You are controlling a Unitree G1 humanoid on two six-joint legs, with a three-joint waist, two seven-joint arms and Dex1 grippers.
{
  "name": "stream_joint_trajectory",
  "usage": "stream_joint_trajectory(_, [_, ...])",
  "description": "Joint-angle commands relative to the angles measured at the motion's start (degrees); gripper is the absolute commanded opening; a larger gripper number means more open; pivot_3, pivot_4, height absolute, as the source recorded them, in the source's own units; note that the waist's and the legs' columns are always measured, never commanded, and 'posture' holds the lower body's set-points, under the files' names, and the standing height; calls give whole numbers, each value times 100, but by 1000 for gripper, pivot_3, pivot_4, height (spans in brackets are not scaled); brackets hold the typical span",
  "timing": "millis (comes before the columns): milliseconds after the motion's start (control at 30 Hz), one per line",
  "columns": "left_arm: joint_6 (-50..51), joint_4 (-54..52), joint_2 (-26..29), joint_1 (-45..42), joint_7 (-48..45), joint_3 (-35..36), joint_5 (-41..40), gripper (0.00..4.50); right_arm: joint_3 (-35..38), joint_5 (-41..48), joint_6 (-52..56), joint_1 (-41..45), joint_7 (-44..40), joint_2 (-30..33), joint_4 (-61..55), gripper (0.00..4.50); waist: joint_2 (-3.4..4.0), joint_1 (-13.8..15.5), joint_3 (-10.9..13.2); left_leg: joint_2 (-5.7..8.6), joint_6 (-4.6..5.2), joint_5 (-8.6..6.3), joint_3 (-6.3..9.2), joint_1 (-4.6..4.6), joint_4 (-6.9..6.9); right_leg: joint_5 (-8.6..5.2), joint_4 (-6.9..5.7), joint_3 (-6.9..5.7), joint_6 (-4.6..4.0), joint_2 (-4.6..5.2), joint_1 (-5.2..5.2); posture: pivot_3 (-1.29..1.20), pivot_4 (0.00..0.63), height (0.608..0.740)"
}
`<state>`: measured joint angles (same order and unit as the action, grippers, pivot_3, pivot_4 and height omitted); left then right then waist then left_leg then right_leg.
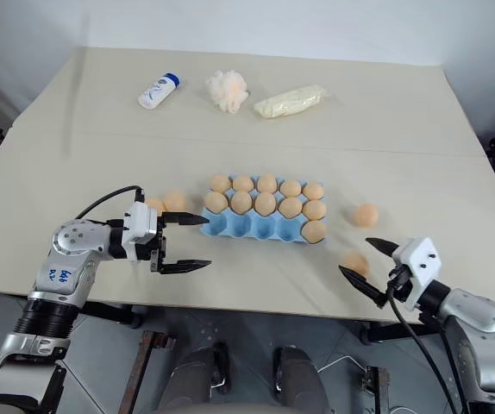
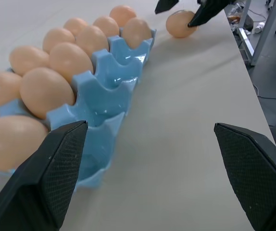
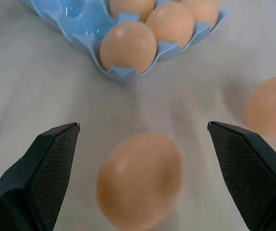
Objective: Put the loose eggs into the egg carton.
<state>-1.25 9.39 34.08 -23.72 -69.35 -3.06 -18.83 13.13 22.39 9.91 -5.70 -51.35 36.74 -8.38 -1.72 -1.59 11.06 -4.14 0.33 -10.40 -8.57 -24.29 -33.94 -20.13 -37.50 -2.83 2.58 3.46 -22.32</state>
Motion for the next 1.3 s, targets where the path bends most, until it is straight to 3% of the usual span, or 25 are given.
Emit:
stream_joint_trajectory(33, [13, -313, 52, 49, 111, 141, -49, 4500, -117, -74, -231, 154, -102, -54, 304, 4463, 0, -1, 0, 0, 0, 0, 0, 0, 0, 0, 0, 0, 0, 0, 0, 0, 150, 740])
stream_joint_trajectory(133, [49, -373, 90, 88, 183, 202, -72, 4500, -157, -45, -409, 269, -206, -96, 478, 3912, 0, -1, 0, 0, 0, 0, 0, 1, -1, 0, -3, 0, 0, -1, 0, 0, 150, 740])
stream_joint_trajectory(333, [98, -393, 135, 156, 294, 316, -96, 4500, -232, 30, -522, 450, -312, -122, 346, 2038, 0, -17, 0, -1, -1, 0, 0, 2, -2, 1, -6, 0, 1, -1, 0, 0, 150, 740])
stream_joint_trajectory(500, [76, -350, 136, 204, 379, 405, -65, 4500, -486, 178, -262, 873, -232, -229, -121, 2038, 0, -17, 0, -2, -4, 1, 0, 2, -2, 1, -12, 0, 1, -1, -2, 0, 150, 740])
stream_joint_trajectory(600, [134, -388, 180, 312, 530, 584, -103, 4500, -980, 231, 152, 1706, -32, -560, -400, 2038, 0, -60, 0, -2, -6, 0, -1, 3, -5, 1, -17, 1, 1, -1, -2, 0, 150, 740])
stream_joint_trajectory(767, [203, -491, 291, 537, 637, 760, -115, 4500, -1728, -326, 303, 2696, 224, -1032, 171, 2038, 0, -118, 0, -4, -21, -3, 1, 3, -7, -1, -28, 0, -5, 0, -7, 0, 150, 740])
stream_joint_trajectory(900, [262, -645, 340, 636, 713, 825, -148, 4500, -1980, -597, 164, 3016, 166, -1145, 774, 2038, 0, -65, 0, -1, -15, -2, 0, -6, -5, -2, -24, -2, -4, 6, -13, 0, 150, 740])
stream_joint_trajectory(1133, [363, -882, 338, 790, 814, 899, -185, 4500, -1635, -450, 104, 2892, 22, -955, 811, 4312, 0, -31, 0, -2, -18, -9, -1, -9, -5, -1, -23, -2, -4, 6, -14, 0, 150, 740])
stream_joint_trajectory(1300, [358, -840, 311, 770, 808, 865, -181, 4500, -1516, -271, 183, 2731, -124, -825, 485, 4463, 0, -43, 0, -2, -19, -9, -1, -8, -5, -2, -24, -2, -4, 6, -14, 0, 150, 740])
